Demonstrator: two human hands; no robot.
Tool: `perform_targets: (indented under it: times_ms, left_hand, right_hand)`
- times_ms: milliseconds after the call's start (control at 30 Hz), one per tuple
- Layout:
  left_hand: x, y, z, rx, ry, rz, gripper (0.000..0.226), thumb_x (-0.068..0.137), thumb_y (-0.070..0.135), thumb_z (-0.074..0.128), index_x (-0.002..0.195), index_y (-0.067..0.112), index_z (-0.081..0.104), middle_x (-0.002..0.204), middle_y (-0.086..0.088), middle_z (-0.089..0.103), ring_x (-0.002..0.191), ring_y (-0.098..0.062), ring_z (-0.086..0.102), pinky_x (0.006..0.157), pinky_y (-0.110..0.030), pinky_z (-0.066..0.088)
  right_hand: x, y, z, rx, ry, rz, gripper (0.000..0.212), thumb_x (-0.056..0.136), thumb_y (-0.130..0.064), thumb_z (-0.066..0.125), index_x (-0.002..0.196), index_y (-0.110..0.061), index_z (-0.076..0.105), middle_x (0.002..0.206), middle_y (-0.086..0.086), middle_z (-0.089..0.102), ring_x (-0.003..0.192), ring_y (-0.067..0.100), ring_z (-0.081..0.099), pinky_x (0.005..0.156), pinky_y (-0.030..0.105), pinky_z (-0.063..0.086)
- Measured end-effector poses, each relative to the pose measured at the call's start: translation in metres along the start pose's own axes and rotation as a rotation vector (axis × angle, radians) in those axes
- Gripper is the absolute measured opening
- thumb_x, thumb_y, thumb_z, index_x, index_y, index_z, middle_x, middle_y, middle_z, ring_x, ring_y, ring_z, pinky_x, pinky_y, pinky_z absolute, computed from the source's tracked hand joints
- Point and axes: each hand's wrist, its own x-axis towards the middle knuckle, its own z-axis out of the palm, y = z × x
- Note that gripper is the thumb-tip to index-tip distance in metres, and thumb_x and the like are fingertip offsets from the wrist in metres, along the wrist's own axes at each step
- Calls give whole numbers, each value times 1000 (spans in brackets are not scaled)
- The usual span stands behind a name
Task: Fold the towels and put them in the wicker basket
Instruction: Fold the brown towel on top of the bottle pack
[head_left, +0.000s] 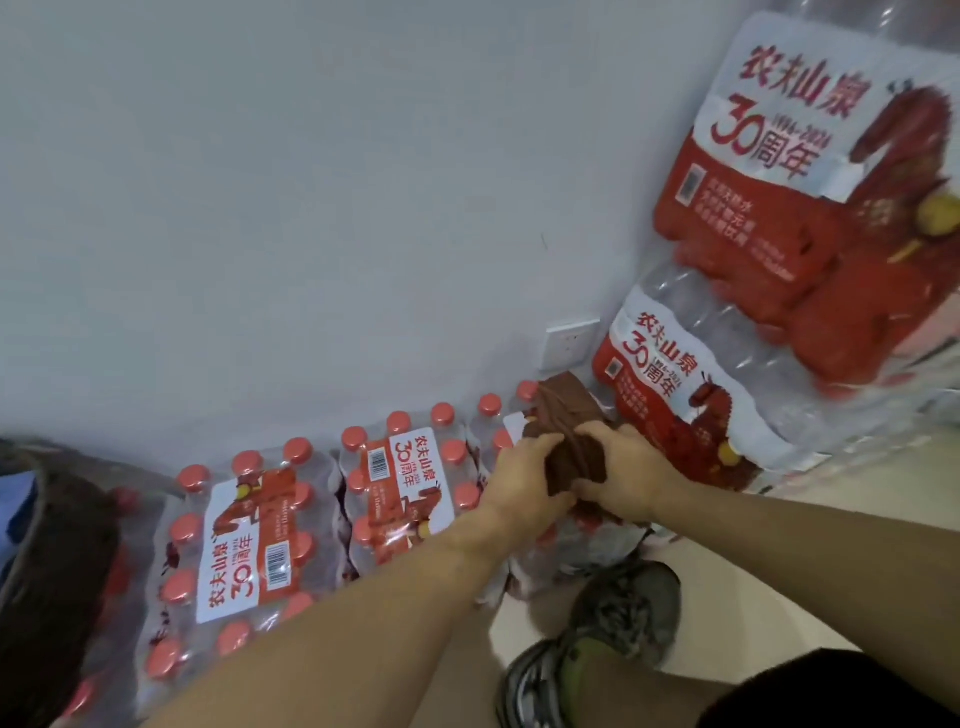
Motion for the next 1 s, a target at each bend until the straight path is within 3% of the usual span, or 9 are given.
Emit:
perform_targets:
  times_ms: [100, 233, 400, 500, 567, 667, 800, 900, 1000]
  left_hand:
    - [2, -3, -4, -113, 42, -15, 47, 79, 16, 76, 123, 21, 59, 117, 1, 64, 108, -16, 60, 98, -29, 48]
    - [-4, -6, -32, -229, 5, -62, 39, 80, 26, 78, 116, 24, 62, 87, 12, 61, 83, -11, 61, 75, -16, 48]
    - [-36, -6, -109, -184, 64, -34, 20, 84, 29, 75, 103, 25, 70, 84, 7, 70, 76, -11, 66, 68, -13, 51]
    - [-68, 0, -168, -51, 28, 17, 18, 86, 29, 74, 103, 23, 72, 84, 6, 71, 76, -11, 68, 74, -22, 55]
    - [-88, 5, -207, 20, 1, 47, 18, 86, 30, 73, 103, 22, 72, 87, 5, 72, 78, -11, 69, 76, -25, 57]
    - [-111, 3, -256, 58, 48, 53, 15, 84, 29, 75, 98, 24, 72, 84, 6, 72, 72, -10, 70, 69, -23, 58]
    - [-133, -27, -277, 93, 109, -1, 5, 86, 27, 73, 88, 24, 76, 76, 10, 74, 67, -10, 70, 64, -21, 56]
    - [-138, -57, -276, 186, 83, -80, 10, 90, 28, 69, 90, 24, 78, 77, 12, 75, 69, -12, 71, 67, -26, 57]
    - [-141, -79, -282, 317, 110, -96, 11, 90, 33, 68, 90, 27, 77, 76, 17, 70, 68, 5, 63, 64, -10, 47]
  right_hand:
    - [6, -2, 3, 122, 21, 14, 42, 83, -25, 74, 120, -25, 55, 118, 3, 61, 110, 25, 59, 97, 37, 49]
    - [2, -15, -4, 438, -15, 1, 29, 84, -15, 75, 110, -19, 64, 108, 2, 67, 104, 21, 64, 95, 38, 53]
    - [-21, -66, -23, 856, -33, -154, 29, 86, -8, 73, 114, -11, 67, 93, 9, 76, 89, 23, 74, 81, 34, 60]
    - [-38, -107, -29, 939, -34, -250, 40, 81, -6, 79, 118, -10, 65, 83, -1, 77, 79, 12, 74, 67, 21, 58]
    - [-48, -134, -37, 987, -87, -302, 50, 75, -6, 83, 120, -14, 62, 78, -9, 75, 78, 8, 74, 66, 19, 56]
    - [-55, -171, -44, 1014, -137, -396, 58, 69, 0, 86, 119, -19, 63, 82, -7, 74, 81, 10, 74, 69, 21, 58]
    - [-48, -208, -37, 941, -103, -357, 40, 71, 2, 84, 100, -19, 66, 71, -6, 73, 72, 15, 74, 71, 31, 61]
    - [-41, -223, -26, 823, -159, -239, 33, 72, -6, 86, 98, -13, 66, 83, 7, 73, 71, 19, 73, 68, 32, 61]
    - [-34, -232, -14, 634, -215, -237, 34, 74, -26, 87, 99, -15, 66, 92, 6, 70, 77, 19, 70, 69, 28, 57]
